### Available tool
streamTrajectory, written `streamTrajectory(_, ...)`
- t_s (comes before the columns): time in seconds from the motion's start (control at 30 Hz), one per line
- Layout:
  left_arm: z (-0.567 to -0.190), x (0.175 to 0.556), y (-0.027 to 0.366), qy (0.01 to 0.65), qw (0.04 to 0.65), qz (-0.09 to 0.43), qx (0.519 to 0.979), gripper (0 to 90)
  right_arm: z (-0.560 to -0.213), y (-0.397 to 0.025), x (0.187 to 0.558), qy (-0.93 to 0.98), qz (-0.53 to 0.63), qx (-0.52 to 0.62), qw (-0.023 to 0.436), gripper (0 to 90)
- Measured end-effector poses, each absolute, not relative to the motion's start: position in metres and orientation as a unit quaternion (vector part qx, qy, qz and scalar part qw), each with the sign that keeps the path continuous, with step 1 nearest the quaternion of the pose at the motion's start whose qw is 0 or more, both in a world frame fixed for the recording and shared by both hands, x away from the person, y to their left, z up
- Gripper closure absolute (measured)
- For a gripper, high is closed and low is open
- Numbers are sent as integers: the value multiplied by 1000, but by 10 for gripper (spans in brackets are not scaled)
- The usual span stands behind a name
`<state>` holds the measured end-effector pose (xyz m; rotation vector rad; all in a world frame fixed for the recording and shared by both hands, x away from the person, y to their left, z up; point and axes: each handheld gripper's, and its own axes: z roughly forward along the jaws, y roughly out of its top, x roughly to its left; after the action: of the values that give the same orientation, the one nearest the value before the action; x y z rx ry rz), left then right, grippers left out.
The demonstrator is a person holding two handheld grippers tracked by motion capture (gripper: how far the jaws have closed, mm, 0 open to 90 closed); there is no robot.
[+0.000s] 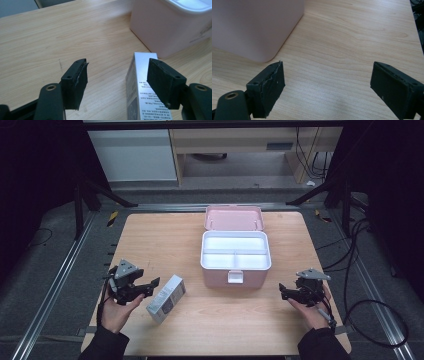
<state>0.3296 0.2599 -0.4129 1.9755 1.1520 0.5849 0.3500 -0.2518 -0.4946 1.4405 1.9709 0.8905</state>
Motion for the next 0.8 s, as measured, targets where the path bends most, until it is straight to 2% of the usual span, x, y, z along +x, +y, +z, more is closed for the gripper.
streamTrajectory(0.47,-432,331,232,426,346,190,814,324,-496,-252,351,738,325,528,267,127)
streamTrajectory(0.8,-441,333,221,421,325,182,827,322,-498,-250,352,746,317,524,261,128)
